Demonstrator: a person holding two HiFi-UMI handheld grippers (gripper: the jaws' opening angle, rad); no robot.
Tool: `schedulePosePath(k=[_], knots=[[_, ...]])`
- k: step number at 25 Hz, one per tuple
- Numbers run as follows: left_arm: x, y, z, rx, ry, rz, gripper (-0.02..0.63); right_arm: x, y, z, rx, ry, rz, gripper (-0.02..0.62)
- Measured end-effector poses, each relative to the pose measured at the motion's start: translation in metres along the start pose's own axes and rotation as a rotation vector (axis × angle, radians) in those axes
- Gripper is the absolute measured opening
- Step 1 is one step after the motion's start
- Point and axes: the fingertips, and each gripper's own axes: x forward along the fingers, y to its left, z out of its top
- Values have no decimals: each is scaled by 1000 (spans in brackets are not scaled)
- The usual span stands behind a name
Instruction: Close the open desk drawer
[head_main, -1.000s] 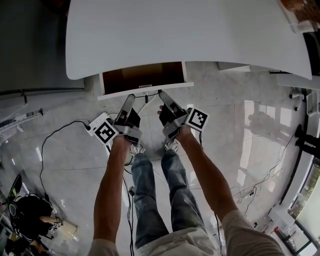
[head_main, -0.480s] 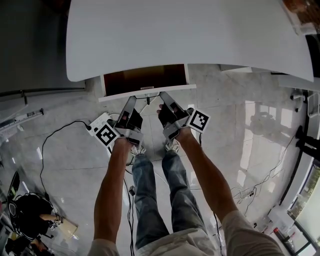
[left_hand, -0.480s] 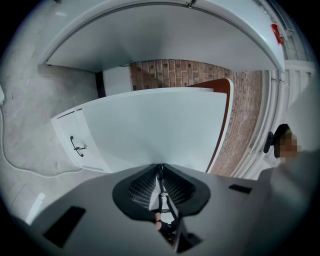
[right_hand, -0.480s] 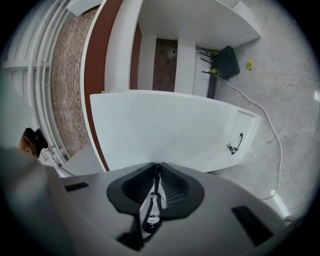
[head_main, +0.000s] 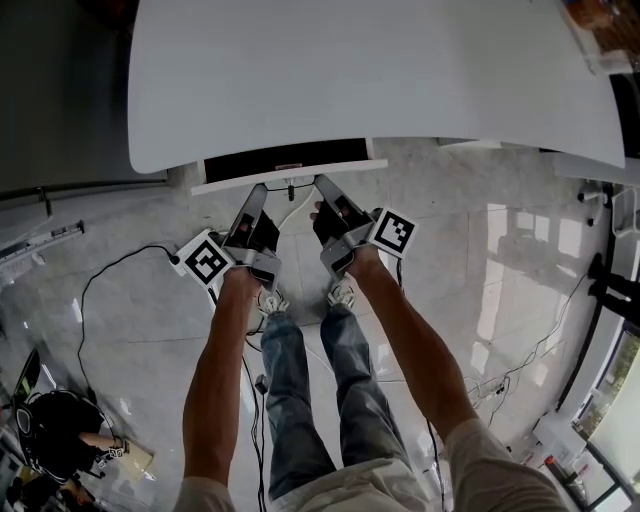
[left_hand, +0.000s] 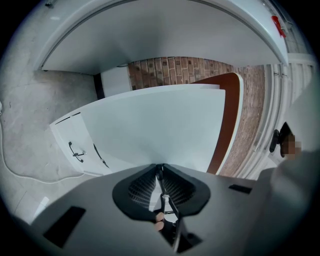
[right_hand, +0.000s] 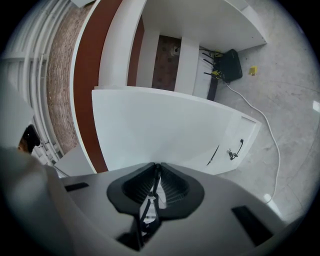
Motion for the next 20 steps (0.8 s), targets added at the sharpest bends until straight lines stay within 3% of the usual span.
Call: schedulePosePath(k=[3, 6, 14, 20], knots=[[34, -4, 27, -5, -2, 22, 55, 34, 3, 26, -15, -15, -27, 54], [47, 1, 43, 55, 13, 83, 55, 50, 3, 37, 2, -25, -55, 54], [58, -19, 53, 73, 15, 134, 55, 58, 23, 48, 39, -67, -55, 54], [61, -11, 57, 59, 21, 126, 55, 64, 19, 48, 25, -65, -41, 54]])
